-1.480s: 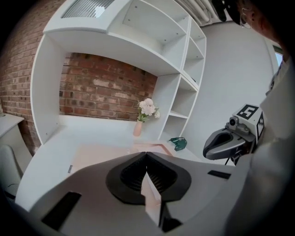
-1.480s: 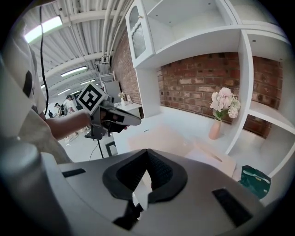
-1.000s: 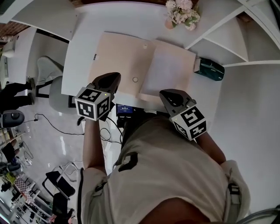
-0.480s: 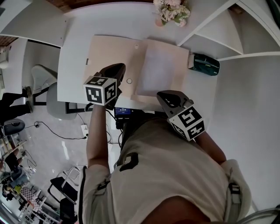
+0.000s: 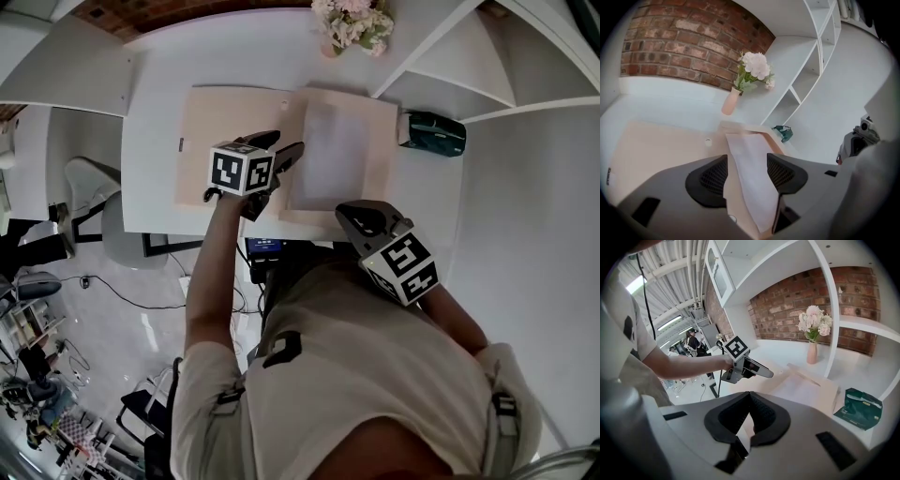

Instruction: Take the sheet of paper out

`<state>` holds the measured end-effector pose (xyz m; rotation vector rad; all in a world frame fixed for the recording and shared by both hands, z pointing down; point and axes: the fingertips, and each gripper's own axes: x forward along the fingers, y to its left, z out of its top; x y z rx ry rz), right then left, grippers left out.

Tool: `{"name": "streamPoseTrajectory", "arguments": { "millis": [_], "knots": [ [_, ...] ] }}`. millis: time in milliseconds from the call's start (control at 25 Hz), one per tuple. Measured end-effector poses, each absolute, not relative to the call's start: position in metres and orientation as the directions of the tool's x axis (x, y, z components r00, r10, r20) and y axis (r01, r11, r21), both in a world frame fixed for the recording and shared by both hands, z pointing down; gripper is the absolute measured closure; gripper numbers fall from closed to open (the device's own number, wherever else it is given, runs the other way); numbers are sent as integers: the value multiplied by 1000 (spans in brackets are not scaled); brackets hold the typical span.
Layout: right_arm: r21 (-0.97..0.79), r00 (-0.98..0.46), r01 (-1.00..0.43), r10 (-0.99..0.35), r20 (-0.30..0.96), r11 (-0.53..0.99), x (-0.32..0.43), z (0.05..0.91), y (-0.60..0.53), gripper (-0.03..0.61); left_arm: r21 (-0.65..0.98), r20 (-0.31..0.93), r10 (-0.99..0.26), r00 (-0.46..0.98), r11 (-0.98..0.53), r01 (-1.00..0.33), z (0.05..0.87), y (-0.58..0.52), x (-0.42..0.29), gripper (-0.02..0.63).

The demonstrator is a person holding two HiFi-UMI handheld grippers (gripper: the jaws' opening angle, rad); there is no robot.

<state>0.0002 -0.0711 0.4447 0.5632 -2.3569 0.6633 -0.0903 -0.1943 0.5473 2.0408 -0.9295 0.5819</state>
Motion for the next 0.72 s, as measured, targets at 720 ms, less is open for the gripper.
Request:
{"name": "streamPoseTrajectory", "arguments": {
  "millis": [720],
  "knots": [
    [-388,-714,-560,-189,674,732,22,463,-73,560,564,686,-315,656,-339,-753,611,-226,-54,281]
  ]
}}
